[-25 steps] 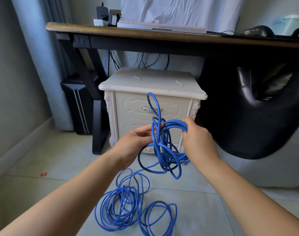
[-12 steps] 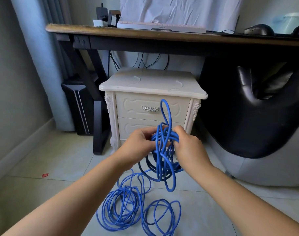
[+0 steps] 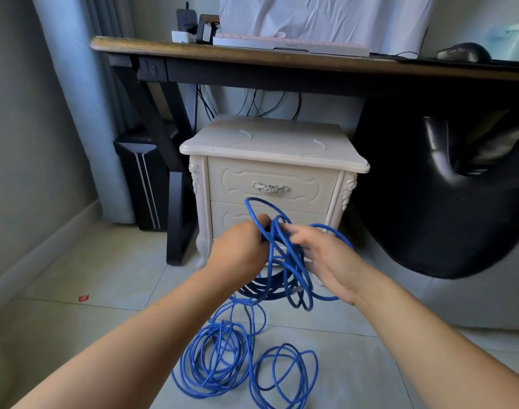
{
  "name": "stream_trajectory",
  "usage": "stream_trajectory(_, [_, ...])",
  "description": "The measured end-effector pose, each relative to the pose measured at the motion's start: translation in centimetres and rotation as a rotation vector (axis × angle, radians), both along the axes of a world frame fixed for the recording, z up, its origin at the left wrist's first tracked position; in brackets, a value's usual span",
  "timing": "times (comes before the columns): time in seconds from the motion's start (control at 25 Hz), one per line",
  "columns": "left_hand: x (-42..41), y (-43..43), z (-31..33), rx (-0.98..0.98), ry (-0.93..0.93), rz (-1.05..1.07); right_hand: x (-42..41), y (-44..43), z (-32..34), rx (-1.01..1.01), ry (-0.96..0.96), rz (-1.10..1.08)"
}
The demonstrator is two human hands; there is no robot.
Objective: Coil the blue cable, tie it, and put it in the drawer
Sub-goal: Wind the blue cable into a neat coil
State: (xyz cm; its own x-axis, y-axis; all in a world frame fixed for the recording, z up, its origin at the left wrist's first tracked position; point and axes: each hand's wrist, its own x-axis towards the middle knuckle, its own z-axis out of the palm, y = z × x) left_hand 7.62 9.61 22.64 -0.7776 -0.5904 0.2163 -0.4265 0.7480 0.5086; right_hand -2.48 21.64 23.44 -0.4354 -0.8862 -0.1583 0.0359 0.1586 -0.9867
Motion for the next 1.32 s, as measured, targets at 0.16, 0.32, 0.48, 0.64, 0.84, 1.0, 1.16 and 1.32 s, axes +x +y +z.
stream_trajectory(0.16, [-0.5, 0.2, -0.3, 0.01, -0.022, -0.003, 0.3, -1.3, -1.6, 0.031, 0.136, -0.155])
stream_trajectory(0.32, [-0.5, -1.5, -0.9, 0.243, 0.128, 0.025, -1.9, -2.3, -2.4, 0.004, 0.182, -0.432])
stream_trajectory(0.48, [0.7, -4.2, -0.4, 0.502, 0.384, 0.166, -6.2, -0.3, -4.5, 0.403, 0.18, -0.39])
stream_trajectory(0.64, [1.2, -4.8, -0.8, 0.508, 0.37, 0.123, -6.7, 0.0, -2.7, 0.635, 0.578, -0.278])
stream_trajectory(0.84, [0.3, -3.7, -0.3, 0.523, 0.374, 0.036, -1.7, -1.9, -0.1, -0.046, 0.341, -0.08])
stream_trajectory(1.0, [0.1, -3.5, -0.1, 0.504, 0.398, 0.112, -1.2, -2.7, -1.0, -0.069, 0.127, -0.151])
stream_trajectory(1.16, [0.2, -3.3, 0.0, 0.471, 0.449, 0.283, -0.2, -2.7, -1.0, -0.024, -0.028, -0.004])
stream_trajectory(1.32, [-0.5, -2.0, 0.1, 0.574, 0.484, 0.297, 1.1, -3.6, -2.4, -0.137, -0.085, -0.216])
